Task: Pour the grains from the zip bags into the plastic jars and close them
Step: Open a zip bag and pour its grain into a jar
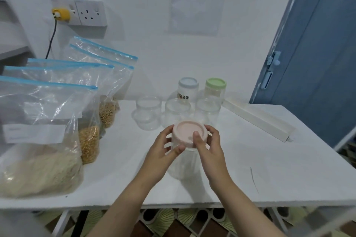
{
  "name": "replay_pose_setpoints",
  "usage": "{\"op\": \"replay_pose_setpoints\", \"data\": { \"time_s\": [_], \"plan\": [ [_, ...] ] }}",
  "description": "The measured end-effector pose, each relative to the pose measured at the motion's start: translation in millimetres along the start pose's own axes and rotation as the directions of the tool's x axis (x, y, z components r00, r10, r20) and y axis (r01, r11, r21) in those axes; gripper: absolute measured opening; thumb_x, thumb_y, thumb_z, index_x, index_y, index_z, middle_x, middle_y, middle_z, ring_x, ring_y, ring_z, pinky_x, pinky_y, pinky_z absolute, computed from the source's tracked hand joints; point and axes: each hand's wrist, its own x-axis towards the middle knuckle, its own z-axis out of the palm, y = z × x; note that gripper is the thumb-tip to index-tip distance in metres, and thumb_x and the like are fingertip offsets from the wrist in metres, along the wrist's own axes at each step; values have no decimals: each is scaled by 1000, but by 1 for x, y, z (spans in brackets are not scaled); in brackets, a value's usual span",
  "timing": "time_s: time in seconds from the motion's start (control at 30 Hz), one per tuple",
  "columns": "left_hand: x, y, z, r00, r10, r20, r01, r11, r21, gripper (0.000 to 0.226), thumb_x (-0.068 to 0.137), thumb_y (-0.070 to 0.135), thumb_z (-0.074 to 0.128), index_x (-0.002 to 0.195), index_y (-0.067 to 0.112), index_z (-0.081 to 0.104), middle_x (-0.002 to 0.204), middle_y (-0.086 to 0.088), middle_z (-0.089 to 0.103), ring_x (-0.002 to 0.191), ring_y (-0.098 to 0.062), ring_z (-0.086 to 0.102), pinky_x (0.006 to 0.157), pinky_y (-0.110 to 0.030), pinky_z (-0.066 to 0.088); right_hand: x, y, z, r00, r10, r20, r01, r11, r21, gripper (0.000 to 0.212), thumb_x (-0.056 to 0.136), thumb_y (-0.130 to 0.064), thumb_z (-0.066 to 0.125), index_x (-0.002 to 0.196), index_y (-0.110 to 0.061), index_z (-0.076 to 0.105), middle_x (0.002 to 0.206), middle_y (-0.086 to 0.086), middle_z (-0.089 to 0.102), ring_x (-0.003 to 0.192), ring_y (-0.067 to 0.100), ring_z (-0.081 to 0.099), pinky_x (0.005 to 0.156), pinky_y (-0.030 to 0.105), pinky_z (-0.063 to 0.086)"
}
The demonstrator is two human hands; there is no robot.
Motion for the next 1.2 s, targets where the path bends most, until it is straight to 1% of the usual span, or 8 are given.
{"op": "replay_pose_setpoints", "data": {
  "time_s": [0.2,0.43,0.6,0.67,0.8,0.93,1.1,1.2],
  "plan": [
    [-1,5,-1,999,-4,36,5,1000,-31,54,80,38,72,129,44,49,125,32,56,119,8,52,89,-15,48,9,4,-1,1000,-1,7,0,1000,15,23,99,-26,54,116,-40,51,119,-7,58,114,9,53,84,22,42],
    [1,12,-4,997,-4,71,5,1000,-20,54,78,35,72,125,45,47,121,37,56,114,12,54,83,-12,49,35,-1,-16,991,8,134,0,998,-63,28,103,-30,43,122,-36,62,124,-14,58,117,0,52,97,23,41],
    [1,13,-9,996,-12,88,13,1000,-11,59,78,35,74,129,45,45,132,28,53,114,12,54,81,-12,49,26,10,-31,971,-43,234,74,989,-128,59,81,-77,47,125,-37,48,115,-21,58,111,-1,55,87,15,47],
    [1,13,-10,995,-12,94,13,1000,-9,59,78,36,74,129,47,46,130,31,54,117,7,55,82,-12,49,21,15,-36,963,-56,264,100,982,-158,54,84,-66,55,130,-40,46,119,-24,57,114,-5,54,89,14,46],
    [2,13,-10,995,-21,100,23,1000,-20,62,76,39,74,130,48,45,127,34,53,121,2,54,84,-14,50,25,21,-43,975,-49,216,68,994,-83,41,93,-53,46,132,-40,43,116,-11,65,110,5,61,102,32,47],
    [2,12,-11,995,-15,99,18,999,-27,64,76,39,75,132,47,45,128,32,54,123,-1,54,84,-13,49,18,17,-35,962,-47,268,92,983,-157,42,88,-55,51,126,-45,38,124,-11,58,115,-3,54,88,9,44],
    [3,12,-11,994,-24,105,27,999,-22,68,75,41,75,135,44,44,131,30,53,123,0,54,82,-11,49,19,20,-40,982,-37,184,54,994,-90,38,90,-59,46,126,-46,44,114,-14,66,105,0,63,104,33,46],
    [2,12,-12,994,-17,108,20,999,-26,62,77,39,76,131,46,47,126,33,55,122,1,55,83,-12,49,12,14,-35,967,-34,251,70,988,-135,44,88,-57,50,130,-48,41,122,-17,59,107,-13,56,90,10,45]
  ]
}}
